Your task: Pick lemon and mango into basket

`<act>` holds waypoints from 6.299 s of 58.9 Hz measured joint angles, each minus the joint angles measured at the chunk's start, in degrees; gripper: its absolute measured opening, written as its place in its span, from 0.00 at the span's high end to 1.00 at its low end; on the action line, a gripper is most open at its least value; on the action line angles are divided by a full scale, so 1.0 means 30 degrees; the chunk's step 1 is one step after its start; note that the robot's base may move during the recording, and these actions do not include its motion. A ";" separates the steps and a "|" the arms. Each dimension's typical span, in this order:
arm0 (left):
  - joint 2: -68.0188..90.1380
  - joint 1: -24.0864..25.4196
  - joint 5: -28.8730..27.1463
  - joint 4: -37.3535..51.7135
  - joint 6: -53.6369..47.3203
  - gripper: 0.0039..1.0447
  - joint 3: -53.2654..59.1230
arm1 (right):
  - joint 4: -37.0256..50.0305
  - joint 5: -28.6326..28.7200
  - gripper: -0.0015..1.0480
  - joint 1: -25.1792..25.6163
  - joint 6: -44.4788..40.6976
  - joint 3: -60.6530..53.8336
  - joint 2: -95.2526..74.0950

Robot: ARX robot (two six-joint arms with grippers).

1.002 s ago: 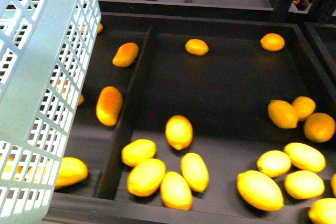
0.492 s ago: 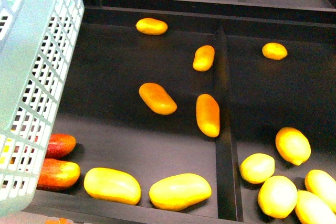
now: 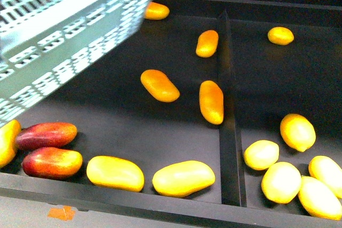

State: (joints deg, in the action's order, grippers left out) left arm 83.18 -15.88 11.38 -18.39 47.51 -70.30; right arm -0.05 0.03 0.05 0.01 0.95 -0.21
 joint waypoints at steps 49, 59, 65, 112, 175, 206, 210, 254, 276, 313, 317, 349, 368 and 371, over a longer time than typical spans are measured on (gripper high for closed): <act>0.1807 -0.3679 0.1836 0.0896 0.1180 0.73 -0.2200 | 0.0000 0.0000 0.08 0.0000 0.0000 0.0000 0.0000; 0.1807 -0.3694 0.1851 0.0896 0.1180 0.73 -0.2200 | -0.3060 -0.2069 0.08 -0.0430 0.1719 0.1137 -0.1515; 0.1807 -0.3687 0.1843 0.0896 0.1217 0.73 -0.2200 | -0.5421 -0.2528 0.08 0.0299 0.3956 0.2259 -0.5129; 0.1792 -0.3687 0.1858 0.0896 0.1217 0.73 -0.2200 | 1.3449 -0.0102 0.08 0.2710 -0.1858 0.8058 -3.7208; 0.1792 -0.3687 0.1851 0.0896 0.1209 0.73 -0.2200 | 0.9821 -0.1144 0.08 0.0539 -0.1217 1.8637 -4.6971; 0.1792 -0.3687 0.1851 0.0896 0.1209 0.73 -0.2200 | 0.9420 -0.1151 0.39 0.0758 -0.0393 1.9059 -4.7539; 0.1792 -0.3687 0.1843 0.0896 0.1202 0.73 -0.2200 | 0.9668 -0.1107 0.39 0.0918 -0.0197 1.8629 -4.7269; 0.1792 -0.3687 0.1851 0.0896 0.1202 0.73 -0.2200 | 0.9253 0.2616 0.40 0.4830 -0.1013 1.0251 -3.1569; 0.1792 -0.3687 0.1851 0.0896 0.1209 0.73 -0.2200 | 0.6339 0.1435 0.40 0.1617 0.2441 1.1154 -2.4319; 0.1792 -0.3687 0.1836 0.0896 0.1202 0.73 -0.2200 | 0.5967 -0.3242 0.40 -0.6856 0.5603 1.6327 -2.5543; 0.1792 -0.3687 0.1843 0.0896 0.1209 0.73 -0.2200 | 0.6040 -0.3417 0.40 -0.7235 0.5654 1.6531 -2.5893; 0.1792 -0.3687 0.1851 0.0896 0.1209 0.73 -0.2200 | 0.6149 -0.4197 0.40 -0.8386 0.6703 1.6786 -2.7576; 0.1792 -0.3687 0.1851 0.0896 0.1209 0.73 -0.2200 | 0.6288 -0.4371 0.40 -0.8553 0.7104 1.7201 -2.8217; 0.1792 -0.3687 0.1851 0.0896 0.1202 0.73 -0.2200 | 0.6346 -0.4437 0.40 -0.8582 0.7169 1.7267 -2.8290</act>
State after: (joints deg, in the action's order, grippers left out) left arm 88.55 -26.94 16.93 -15.70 51.11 -76.90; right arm 18.98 -13.28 -25.69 21.52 52.75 -85.08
